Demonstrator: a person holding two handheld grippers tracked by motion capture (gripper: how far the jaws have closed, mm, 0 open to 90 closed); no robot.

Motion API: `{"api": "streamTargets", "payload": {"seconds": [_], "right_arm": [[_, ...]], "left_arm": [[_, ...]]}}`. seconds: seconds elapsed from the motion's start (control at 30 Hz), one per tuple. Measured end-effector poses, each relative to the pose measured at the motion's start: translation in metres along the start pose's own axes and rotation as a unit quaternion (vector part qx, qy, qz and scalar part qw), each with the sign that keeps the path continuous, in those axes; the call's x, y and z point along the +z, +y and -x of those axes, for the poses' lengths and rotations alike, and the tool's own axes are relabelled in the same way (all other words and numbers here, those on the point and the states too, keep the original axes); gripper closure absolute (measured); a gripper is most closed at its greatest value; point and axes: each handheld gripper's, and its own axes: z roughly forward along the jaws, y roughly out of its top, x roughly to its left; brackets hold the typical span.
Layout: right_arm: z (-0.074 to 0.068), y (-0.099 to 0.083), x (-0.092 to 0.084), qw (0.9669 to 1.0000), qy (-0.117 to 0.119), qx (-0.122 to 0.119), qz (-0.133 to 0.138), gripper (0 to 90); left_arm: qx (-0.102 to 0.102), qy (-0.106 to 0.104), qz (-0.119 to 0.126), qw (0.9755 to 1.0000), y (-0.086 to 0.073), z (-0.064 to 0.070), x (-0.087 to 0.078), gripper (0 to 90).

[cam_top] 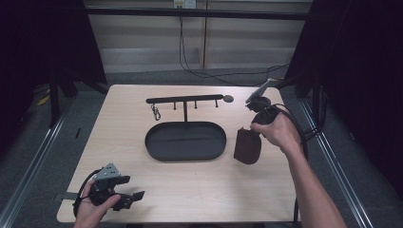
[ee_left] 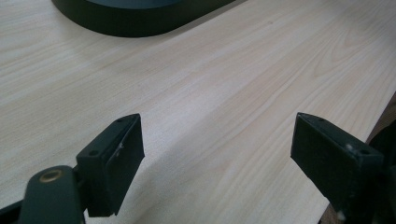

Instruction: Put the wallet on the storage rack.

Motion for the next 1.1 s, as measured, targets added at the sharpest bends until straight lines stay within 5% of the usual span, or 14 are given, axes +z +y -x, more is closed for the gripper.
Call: {"api": "streamTargets", "payload": {"seconds": [0.47, 1.1], "right_arm": [[-0.006, 0.014, -0.008, 0.9999, -0.007, 0.001, 0.015, 79.4], [-0.016, 0.033, -0.019, 0.9975, 0.036, 0.0, 0.061, 79.8]], "left_arm": [[0.004, -0.002, -0.003, 1.0, -0.001, 0.001, 0.0, 17.1], [0.003, -0.003, -0.007, 1.0, -0.001, 0.0, 0.0, 17.1]]}}
